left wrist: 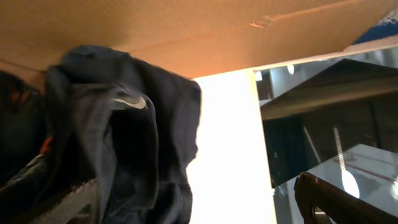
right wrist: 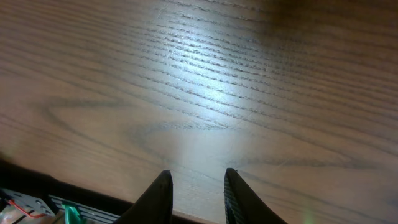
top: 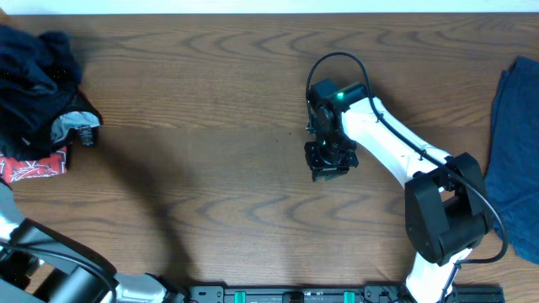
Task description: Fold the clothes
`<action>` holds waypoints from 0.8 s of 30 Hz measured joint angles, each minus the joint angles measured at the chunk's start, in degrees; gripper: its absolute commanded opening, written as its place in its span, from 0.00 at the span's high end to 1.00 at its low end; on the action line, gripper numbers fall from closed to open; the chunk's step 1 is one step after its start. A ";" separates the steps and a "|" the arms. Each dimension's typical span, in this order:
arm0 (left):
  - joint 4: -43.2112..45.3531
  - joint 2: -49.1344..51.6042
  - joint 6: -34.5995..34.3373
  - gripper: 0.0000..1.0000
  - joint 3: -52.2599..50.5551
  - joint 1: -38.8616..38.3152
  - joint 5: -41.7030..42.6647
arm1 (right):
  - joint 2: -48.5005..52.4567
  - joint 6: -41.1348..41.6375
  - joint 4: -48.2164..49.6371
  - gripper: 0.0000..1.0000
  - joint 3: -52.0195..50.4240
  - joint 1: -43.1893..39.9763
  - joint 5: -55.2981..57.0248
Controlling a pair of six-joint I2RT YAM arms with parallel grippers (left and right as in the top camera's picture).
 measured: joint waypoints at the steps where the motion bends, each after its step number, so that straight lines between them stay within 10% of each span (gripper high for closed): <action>1: -0.59 -0.22 0.17 0.02 0.00 0.07 -0.07 | 0.00 0.00 0.00 0.73 -0.02 0.00 -0.07; 24: 9.60 -0.22 -5.55 0.02 0.02 -5.40 1.07 | 0.00 -0.24 1.62 0.80 0.00 0.09 -2.10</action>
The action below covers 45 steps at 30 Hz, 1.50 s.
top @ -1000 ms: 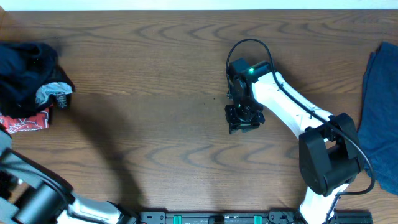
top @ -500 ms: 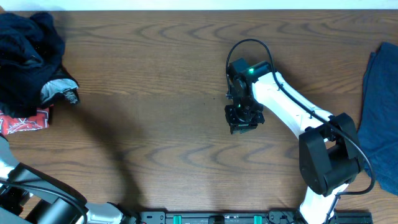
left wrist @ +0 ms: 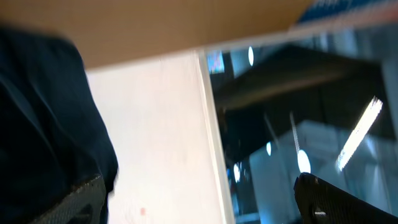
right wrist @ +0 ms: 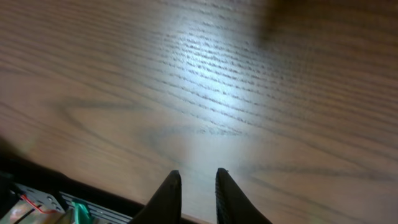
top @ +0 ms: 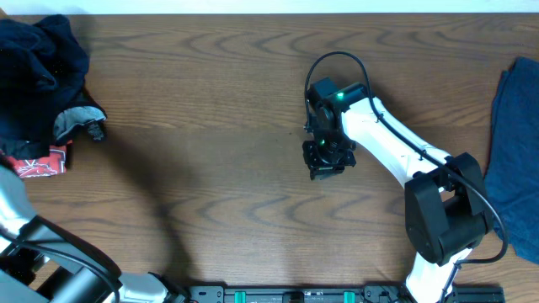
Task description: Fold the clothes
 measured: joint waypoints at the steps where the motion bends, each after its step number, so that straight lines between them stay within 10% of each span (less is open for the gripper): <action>1: -0.63 0.00 0.79 0.02 0.04 -1.07 0.50 | 0.00 0.00 0.24 0.80 -0.02 0.07 -0.11; 8: -7.50 0.00 9.97 0.02 0.13 -4.61 4.24 | 0.00 -0.04 -0.55 0.62 0.00 2.32 1.66; 29: -42.82 -4.33 22.80 0.02 0.87 9.03 13.03 | 0.00 -3.04 2.10 0.70 0.46 6.62 5.35; 45: -49.92 -4.35 31.54 0.02 0.87 8.92 18.73 | 1.03 -11.82 2.25 0.58 20.92 6.08 8.02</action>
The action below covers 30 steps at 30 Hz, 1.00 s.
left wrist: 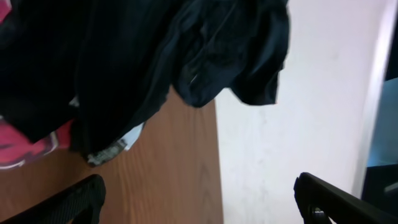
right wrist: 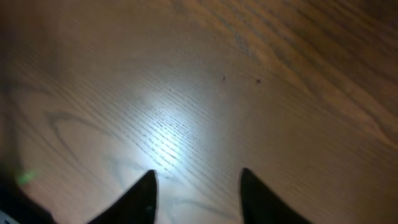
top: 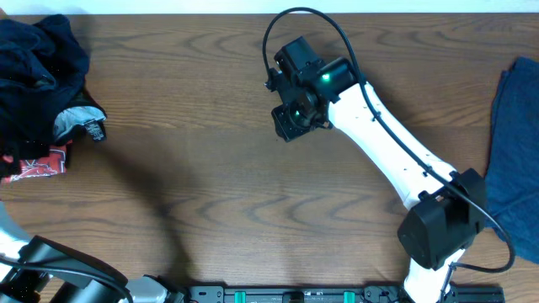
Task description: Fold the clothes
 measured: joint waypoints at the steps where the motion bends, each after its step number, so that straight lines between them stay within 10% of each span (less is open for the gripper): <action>1: -0.24 0.00 0.55 0.02 0.00 0.00 -0.02 | 0.68 -0.20 -0.63 0.57 0.37 0.04 0.20; 7: 0.74 0.00 2.14 0.02 0.00 0.00 0.02 | 7.65 -1.14 -2.08 0.43 0.66 1.92 0.72; 13: 9.03 0.00 1.99 0.03 0.00 -2.08 0.13 | 8.74 -2.32 -2.05 0.87 2.27 4.13 0.70; 21: 20.90 0.00 1.14 0.71 0.55 -13.00 -0.76 | 8.72 -2.08 -7.02 0.89 7.39 4.98 0.59; 30: 17.35 5.05 5.05 0.80 9.55 -22.05 -1.22 | 8.72 -2.10 -13.33 0.98 8.55 6.03 -1.84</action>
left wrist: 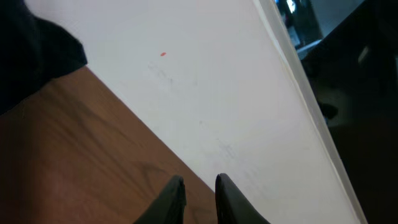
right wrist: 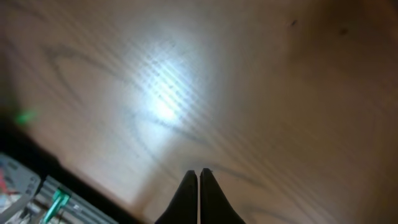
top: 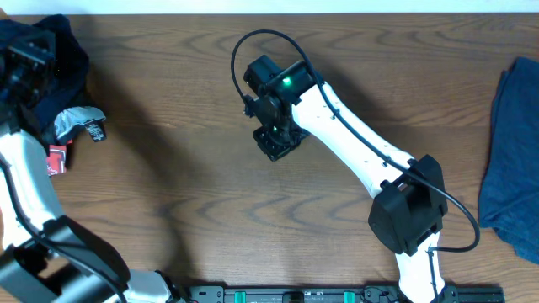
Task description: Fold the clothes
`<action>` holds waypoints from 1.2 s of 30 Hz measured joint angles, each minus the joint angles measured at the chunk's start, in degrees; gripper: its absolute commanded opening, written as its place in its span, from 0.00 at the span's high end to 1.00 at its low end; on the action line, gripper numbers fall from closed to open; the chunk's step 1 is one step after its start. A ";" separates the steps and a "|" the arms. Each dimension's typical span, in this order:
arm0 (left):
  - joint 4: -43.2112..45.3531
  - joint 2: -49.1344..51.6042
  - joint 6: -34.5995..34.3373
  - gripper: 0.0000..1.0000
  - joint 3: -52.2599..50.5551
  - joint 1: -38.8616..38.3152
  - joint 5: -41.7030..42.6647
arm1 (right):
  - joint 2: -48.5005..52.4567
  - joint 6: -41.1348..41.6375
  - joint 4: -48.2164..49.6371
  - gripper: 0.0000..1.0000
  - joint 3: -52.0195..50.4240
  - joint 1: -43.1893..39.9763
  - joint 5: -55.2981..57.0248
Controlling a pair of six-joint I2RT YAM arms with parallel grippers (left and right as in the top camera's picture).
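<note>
A heap of dark navy clothes lies at the table's far left corner, with a grey piece and a red piece beside it. My left gripper hangs over that heap. In the left wrist view its fingers stand a narrow gap apart with nothing between them, and a dark cloth corner shows at the upper left. My right gripper hovers over bare wood left of the table's middle, its fingers pressed together and empty. A blue garment lies at the right edge.
The wooden table has a white floor or wall beyond its far edge. A black rail with green fittings runs along the near edge. The right arm's white link stretches across the table's middle.
My left gripper's fingers were wide apart and now stand close together, and the left arm now shows over the clothes heap. My right gripper has moved slightly left and nearer and has shut.
At first my right gripper hung narrowly open over the table's middle, the left wide open by the dark clothes. Then the right stood farther back and left with wider jaws. Now the right is shut, the left narrowed over the heap.
</note>
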 measured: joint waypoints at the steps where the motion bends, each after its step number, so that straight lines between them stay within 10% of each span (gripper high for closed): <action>1: -1.14 1.22 0.13 0.80 1.46 -0.02 0.07 | 0.00 0.00 -0.46 0.99 0.02 0.20 -0.31; 13: -17.97 12.81 7.87 0.80 17.20 0.74 0.11 | 0.00 0.02 -4.90 0.99 0.24 1.86 -1.62; 36: -12.96 23.80 9.27 0.80 29.29 7.65 -2.32 | 0.00 0.04 -9.07 0.99 0.28 8.63 -5.07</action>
